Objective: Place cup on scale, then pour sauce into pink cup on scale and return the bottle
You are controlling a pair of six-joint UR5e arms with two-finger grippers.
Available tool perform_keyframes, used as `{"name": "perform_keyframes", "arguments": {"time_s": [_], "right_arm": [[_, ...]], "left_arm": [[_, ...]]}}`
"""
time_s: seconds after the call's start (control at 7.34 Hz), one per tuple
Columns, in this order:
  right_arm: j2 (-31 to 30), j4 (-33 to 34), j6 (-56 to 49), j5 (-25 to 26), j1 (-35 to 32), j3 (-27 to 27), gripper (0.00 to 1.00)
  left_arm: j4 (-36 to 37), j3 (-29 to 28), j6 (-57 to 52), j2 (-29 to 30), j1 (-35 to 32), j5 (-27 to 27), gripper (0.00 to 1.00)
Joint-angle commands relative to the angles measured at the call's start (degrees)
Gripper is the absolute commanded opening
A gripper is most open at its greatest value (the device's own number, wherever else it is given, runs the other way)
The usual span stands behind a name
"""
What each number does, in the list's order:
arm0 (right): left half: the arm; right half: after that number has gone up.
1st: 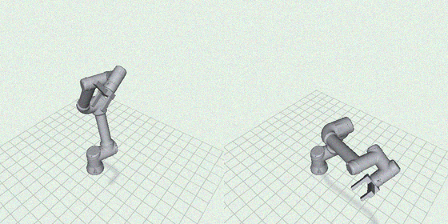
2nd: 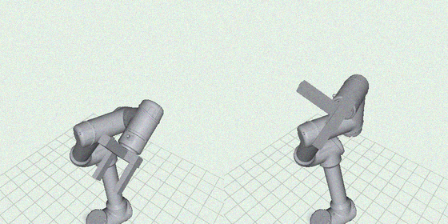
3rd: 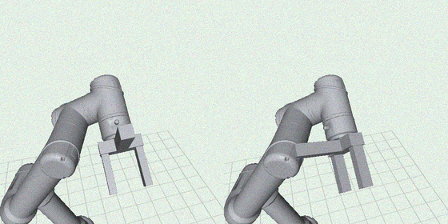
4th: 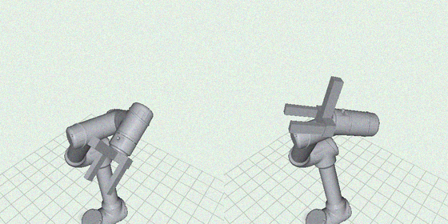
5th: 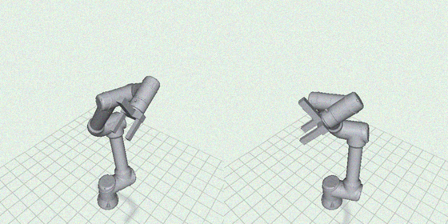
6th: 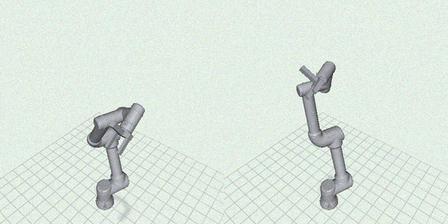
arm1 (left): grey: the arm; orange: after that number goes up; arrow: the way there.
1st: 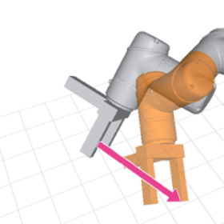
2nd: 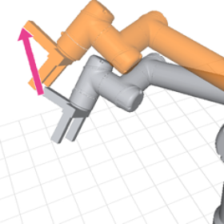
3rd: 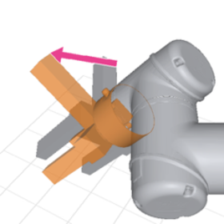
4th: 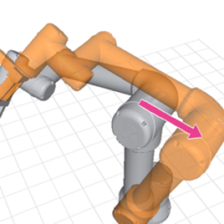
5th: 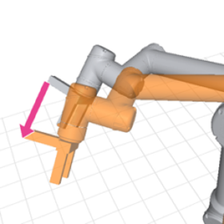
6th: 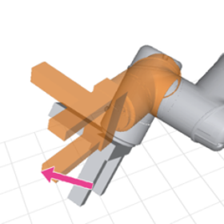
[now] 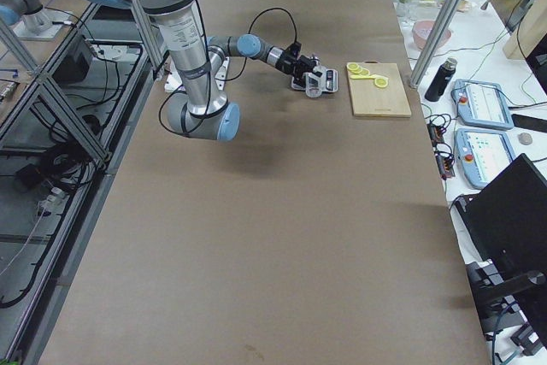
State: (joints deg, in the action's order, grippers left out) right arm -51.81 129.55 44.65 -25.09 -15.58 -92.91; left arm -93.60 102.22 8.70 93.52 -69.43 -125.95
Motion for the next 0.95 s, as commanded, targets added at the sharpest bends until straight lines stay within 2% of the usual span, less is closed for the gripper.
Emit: {"name": "perform_keyframes", "arguments": {"time_s": [0.0,0.55,0.82], "right_arm": [[-0.05,0.00,0.00,0.92,-0.50,-0.34,0.00],[-0.49,0.09,0.00,2.68,-1.21,-0.61,0.00],[0.12,2.35,0.00,3.21,-1.21,-0.70,0.00]], "left_arm": [[0.00,0.00,0.00,0.00,0.00,0.00,0.97],[0.00,0.09,0.00,0.00,0.00,0.00,0.97],[0.00,0.00,0.00,-0.09,0.00,0.00,0.97]]}}
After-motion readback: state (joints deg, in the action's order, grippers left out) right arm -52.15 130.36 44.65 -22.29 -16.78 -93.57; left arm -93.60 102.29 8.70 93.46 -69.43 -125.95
